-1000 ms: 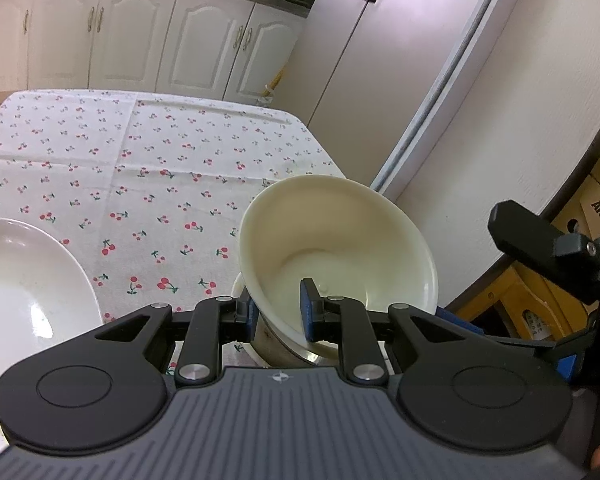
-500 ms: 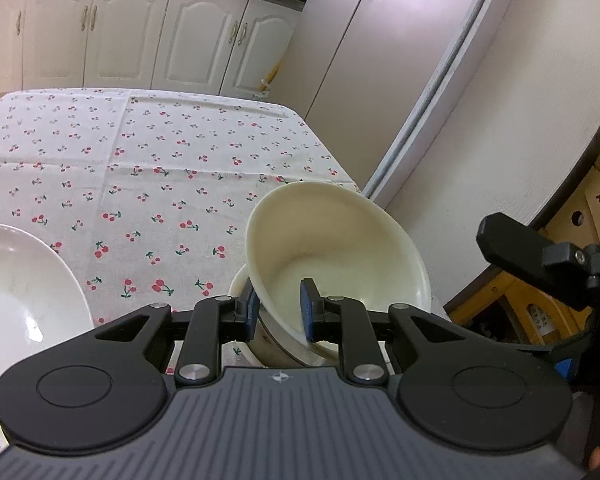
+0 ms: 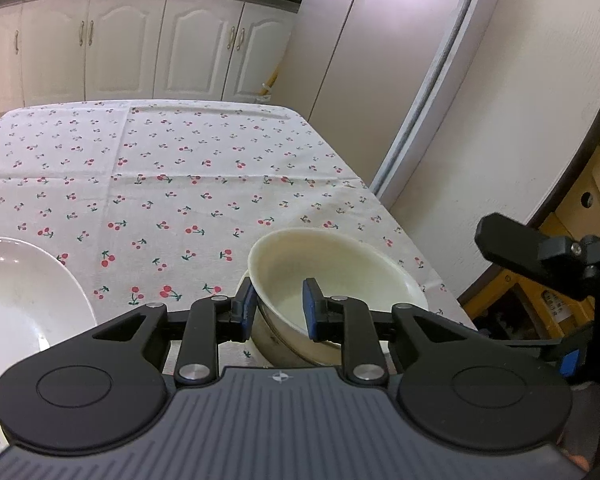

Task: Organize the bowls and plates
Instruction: 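Lower the small cream bowl into the large cream bowl and open the left gripper, then grasp the rim of the nested bowl stack with the left gripper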

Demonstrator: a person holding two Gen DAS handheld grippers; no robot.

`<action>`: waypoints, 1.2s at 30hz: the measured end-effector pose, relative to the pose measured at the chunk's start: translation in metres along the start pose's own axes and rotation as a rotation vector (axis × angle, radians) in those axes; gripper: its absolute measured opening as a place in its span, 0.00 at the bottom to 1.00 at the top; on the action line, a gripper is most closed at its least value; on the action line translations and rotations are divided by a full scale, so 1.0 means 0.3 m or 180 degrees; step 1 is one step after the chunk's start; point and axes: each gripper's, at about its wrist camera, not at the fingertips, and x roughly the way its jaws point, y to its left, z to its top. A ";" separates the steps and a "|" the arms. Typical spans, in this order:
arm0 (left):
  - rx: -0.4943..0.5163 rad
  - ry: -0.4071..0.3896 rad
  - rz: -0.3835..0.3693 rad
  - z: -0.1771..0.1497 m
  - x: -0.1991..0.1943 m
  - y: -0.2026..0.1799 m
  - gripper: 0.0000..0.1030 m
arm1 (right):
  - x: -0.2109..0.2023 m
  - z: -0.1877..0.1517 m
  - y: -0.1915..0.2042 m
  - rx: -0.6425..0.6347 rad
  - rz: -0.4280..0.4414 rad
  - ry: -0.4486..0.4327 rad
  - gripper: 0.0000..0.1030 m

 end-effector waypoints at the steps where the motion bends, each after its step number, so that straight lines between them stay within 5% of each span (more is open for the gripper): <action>1: -0.0015 0.0005 -0.0009 0.002 0.000 0.003 0.24 | 0.001 0.000 -0.003 -0.0005 -0.0017 0.0003 0.89; 9: -0.0239 0.0035 -0.0033 -0.001 -0.009 0.048 0.33 | -0.021 0.003 -0.033 0.0075 -0.0063 -0.0056 0.92; 14: -0.0273 -0.0035 -0.0090 -0.002 -0.031 0.063 0.66 | -0.036 0.014 -0.042 0.0060 -0.0143 -0.0146 0.97; 20: -0.0171 -0.0127 -0.0046 0.000 -0.038 0.051 0.84 | -0.038 0.025 -0.068 0.0017 -0.0362 -0.0212 0.97; 24: -0.0190 -0.0055 -0.0041 -0.007 -0.011 0.045 0.80 | -0.029 0.030 -0.082 -0.0017 -0.0488 -0.0230 0.96; 30: -0.0274 0.0087 -0.0042 -0.026 0.035 0.051 0.62 | 0.001 0.042 -0.111 0.0040 -0.0515 -0.0160 0.87; 36: -0.0320 0.0148 -0.0044 -0.035 0.059 0.047 0.58 | 0.057 0.045 -0.126 0.0122 -0.0447 0.0018 0.84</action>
